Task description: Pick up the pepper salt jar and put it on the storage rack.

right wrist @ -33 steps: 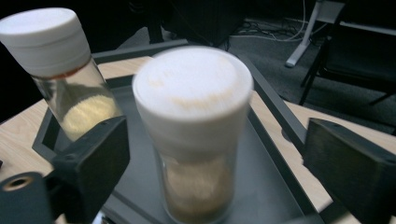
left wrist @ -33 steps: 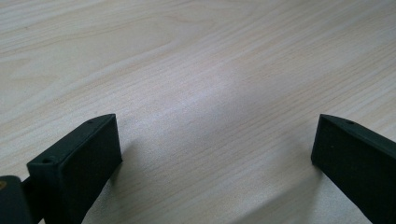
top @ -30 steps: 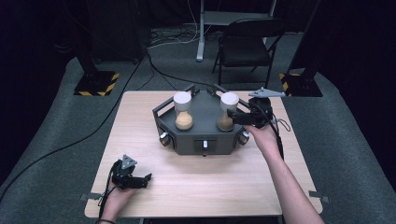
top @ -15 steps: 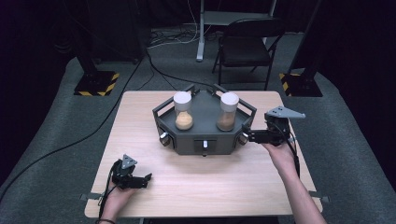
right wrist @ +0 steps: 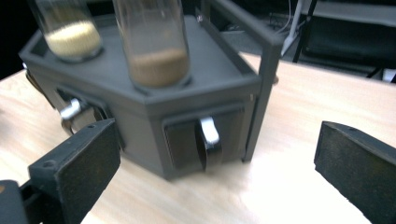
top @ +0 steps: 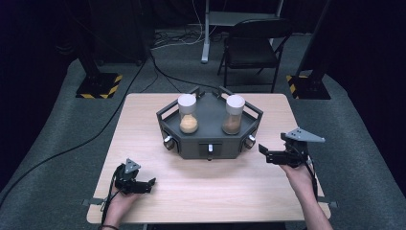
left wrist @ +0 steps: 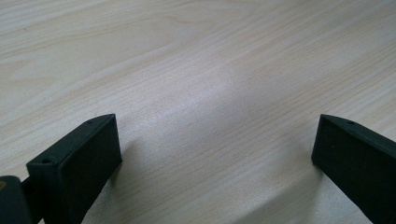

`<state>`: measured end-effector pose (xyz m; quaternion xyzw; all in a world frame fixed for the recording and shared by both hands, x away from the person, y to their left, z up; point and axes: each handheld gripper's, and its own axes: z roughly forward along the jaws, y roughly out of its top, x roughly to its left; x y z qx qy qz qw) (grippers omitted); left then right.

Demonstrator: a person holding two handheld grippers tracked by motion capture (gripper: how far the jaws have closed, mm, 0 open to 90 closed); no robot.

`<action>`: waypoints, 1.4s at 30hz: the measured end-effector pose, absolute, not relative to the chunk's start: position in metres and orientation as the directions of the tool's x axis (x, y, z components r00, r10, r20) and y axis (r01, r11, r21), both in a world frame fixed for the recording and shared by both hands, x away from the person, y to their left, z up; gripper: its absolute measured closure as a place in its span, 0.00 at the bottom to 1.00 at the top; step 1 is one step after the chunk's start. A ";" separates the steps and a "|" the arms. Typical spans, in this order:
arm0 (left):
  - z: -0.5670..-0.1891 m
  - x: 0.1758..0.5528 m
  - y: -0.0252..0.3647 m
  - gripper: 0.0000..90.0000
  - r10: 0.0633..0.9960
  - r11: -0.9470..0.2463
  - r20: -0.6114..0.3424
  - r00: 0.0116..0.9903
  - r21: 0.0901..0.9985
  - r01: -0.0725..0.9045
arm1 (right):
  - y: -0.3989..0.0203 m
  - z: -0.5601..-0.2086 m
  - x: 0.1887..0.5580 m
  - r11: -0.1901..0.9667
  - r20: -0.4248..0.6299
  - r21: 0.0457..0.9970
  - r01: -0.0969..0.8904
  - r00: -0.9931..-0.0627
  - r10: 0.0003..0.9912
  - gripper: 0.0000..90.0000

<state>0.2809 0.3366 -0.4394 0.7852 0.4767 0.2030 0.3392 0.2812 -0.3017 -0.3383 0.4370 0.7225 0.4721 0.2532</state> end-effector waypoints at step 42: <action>-0.440 0.281 0.336 0.01 0.889 -0.309 -0.007 0.457 0.727 0.613 | -0.320 -0.437 0.284 0.231 0.100 0.767 0.598 -0.467 0.879 0.00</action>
